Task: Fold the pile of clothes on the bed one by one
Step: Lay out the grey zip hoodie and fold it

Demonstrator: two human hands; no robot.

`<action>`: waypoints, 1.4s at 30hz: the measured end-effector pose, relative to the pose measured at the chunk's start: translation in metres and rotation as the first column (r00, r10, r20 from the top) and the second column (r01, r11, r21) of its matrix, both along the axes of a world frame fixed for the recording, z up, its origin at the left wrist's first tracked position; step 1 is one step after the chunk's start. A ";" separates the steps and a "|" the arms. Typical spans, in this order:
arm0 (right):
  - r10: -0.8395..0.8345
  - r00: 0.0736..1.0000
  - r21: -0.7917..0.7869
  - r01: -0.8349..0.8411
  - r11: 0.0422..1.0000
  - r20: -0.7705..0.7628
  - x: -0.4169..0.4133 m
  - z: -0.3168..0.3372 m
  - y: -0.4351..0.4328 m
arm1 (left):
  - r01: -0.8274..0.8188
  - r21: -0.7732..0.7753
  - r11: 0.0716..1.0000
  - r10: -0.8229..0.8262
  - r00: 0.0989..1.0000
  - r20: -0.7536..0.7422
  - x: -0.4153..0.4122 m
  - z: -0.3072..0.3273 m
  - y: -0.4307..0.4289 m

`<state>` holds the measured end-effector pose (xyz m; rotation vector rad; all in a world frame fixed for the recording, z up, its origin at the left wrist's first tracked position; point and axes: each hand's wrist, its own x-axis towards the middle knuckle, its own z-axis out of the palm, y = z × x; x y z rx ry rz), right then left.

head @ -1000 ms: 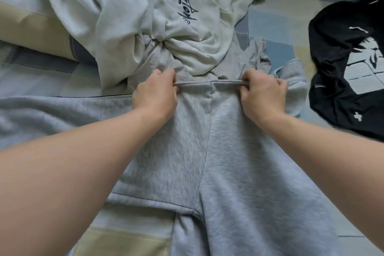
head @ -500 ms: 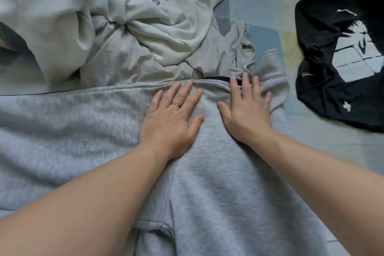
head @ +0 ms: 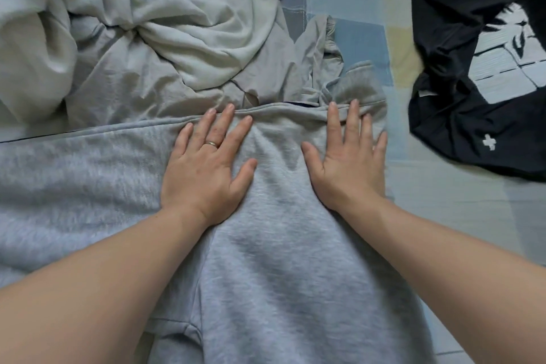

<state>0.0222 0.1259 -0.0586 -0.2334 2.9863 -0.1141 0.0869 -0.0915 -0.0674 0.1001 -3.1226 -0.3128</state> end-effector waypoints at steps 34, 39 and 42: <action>-0.240 0.744 -0.133 0.404 0.905 0.623 0.492 0.093 0.126 | -0.098 0.416 0.904 -0.108 0.889 0.444 0.455 0.099 0.121; -0.094 0.799 -0.251 0.294 0.922 0.593 0.508 0.092 0.147 | 0.112 0.270 0.956 -0.213 0.898 0.385 0.500 0.090 0.154; -0.068 0.813 -0.285 0.279 0.917 0.578 0.513 0.093 0.158 | 0.060 0.290 0.955 -0.149 0.943 0.298 0.506 0.087 0.167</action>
